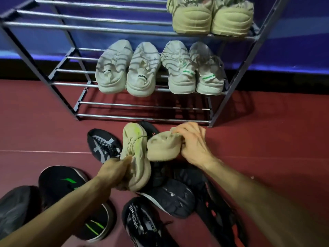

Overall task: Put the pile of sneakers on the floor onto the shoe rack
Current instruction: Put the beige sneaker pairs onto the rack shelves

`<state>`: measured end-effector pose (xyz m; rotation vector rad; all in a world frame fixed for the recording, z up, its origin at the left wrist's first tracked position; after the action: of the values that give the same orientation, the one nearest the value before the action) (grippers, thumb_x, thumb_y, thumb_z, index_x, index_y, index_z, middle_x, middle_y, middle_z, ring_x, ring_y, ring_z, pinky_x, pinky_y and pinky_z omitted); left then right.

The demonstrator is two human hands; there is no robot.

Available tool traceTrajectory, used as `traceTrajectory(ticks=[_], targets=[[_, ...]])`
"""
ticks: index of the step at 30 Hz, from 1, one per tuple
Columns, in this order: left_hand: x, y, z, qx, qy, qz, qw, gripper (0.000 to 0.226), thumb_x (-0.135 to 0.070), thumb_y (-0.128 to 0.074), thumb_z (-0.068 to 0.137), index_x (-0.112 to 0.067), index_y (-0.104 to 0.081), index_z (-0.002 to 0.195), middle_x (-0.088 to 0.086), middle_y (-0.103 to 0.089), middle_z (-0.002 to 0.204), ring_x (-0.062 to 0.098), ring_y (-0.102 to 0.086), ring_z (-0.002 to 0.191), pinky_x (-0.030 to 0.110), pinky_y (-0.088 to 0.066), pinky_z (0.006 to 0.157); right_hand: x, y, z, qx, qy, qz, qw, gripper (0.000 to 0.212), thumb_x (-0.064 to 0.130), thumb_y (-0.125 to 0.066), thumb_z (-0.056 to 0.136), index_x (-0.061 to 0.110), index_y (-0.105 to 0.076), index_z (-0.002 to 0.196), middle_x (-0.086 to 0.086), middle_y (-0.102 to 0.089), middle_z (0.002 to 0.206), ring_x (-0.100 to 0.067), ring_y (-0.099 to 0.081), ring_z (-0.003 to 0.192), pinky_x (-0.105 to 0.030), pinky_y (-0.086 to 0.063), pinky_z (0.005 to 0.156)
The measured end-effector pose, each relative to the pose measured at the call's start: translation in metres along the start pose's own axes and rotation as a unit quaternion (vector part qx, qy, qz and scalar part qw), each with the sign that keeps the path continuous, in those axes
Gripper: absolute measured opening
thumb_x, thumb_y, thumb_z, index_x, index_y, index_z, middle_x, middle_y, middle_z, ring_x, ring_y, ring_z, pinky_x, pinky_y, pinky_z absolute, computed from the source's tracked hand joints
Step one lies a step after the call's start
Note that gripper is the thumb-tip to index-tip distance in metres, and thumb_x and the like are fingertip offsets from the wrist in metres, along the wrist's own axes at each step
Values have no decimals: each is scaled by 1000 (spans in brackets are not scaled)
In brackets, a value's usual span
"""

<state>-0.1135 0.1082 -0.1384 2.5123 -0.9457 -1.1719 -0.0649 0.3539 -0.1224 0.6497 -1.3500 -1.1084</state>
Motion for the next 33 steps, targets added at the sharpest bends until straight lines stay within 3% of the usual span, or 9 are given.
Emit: traceTrajectory(ticks=[4, 6, 8, 11, 18, 23, 25, 29, 33], targets=[[3, 5, -14, -5, -12, -32, 999, 17, 0, -48, 81, 1, -64, 87, 18, -61, 68, 28, -57, 58, 43, -57, 59, -26, -16, -22, 114, -184, 101, 971, 53, 24, -53, 92, 39, -40, 141, -4, -38, 147, -30, -28, 139, -43, -25, 111], [16, -2, -26, 30, 41, -61, 997, 18, -18, -43, 91, -8, -58, 90, 15, -62, 75, 30, -60, 60, 39, -56, 61, -26, -22, -36, 123, -272, 226, 927, 59, 16, -50, 93, 34, -34, 147, 4, -45, 142, -17, -41, 132, -37, -33, 112], [26, -12, -37, 78, 107, -137, 982, 31, -36, -42, 97, -9, -57, 95, 20, -64, 88, 34, -66, 59, 38, -57, 53, -30, -23, -47, 88, -397, 329, 852, 41, 22, -48, 88, 23, -57, 129, 8, -58, 122, -14, -52, 112, -41, -41, 107], [23, -14, -35, 53, 67, -205, 975, 28, -22, -40, 100, 0, -57, 98, 19, -59, 79, 26, -61, 45, 30, -53, 43, -23, -35, -55, 135, -480, 424, 756, 53, 47, -60, 68, 21, -64, 114, 2, -69, 111, -20, -61, 105, -47, -52, 89], [-13, 1, -40, -63, -157, -70, 983, 27, -18, -40, 91, -23, -65, 83, 6, -70, 71, 31, -67, 66, 46, -56, 66, -11, -30, -51, 66, -408, 404, 816, 13, 26, -66, 85, 18, -74, 92, 0, -76, 95, -19, -69, 92, -36, -54, 79], [-34, -10, -52, -44, -193, -131, 971, 32, -22, -38, 93, -18, -68, 85, 2, -63, 53, 15, -54, 45, 27, -43, 47, -5, -27, -50, 201, -317, 309, 874, 35, 32, -55, 95, 20, -60, 128, 2, -65, 123, -23, -58, 120, -33, -46, 98], [-42, -26, -49, -6, -185, -123, 975, 33, -20, -38, 93, -9, -63, 73, 5, -54, 43, 20, -49, 41, 28, -40, 46, -1, -11, -39, 130, -316, 251, 906, 46, 38, -47, 98, 24, -44, 142, -2, -57, 132, -25, -52, 127, -35, -41, 104], [-67, -60, -47, 58, -208, 5, 976, 36, -30, -40, 92, -11, -63, 71, 9, -66, 63, 27, -60, 58, 38, -52, 65, 4, -5, -32, 38, -386, 552, 738, 46, 49, -51, 93, 12, -69, 115, -11, -72, 112, -24, -68, 107, -38, -50, 97], [-69, -72, -42, 85, -186, 80, 976, 50, -52, -34, 92, -16, -69, 94, 10, -69, 105, 32, -65, 93, 39, -52, 84, -32, 12, -51, -10, -459, 487, 743, 20, 19, -66, 84, 2, -73, 93, -21, -73, 95, -34, -71, 92, -46, -55, 91]])
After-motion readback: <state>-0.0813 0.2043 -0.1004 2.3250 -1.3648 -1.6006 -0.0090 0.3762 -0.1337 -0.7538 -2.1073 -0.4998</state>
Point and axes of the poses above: each hand's wrist, its own z-axis towards the middle knuckle, its own y-axis out of the back of the hand, x = y × z, the point moved 6 cm from there along z, towards the middle knuckle
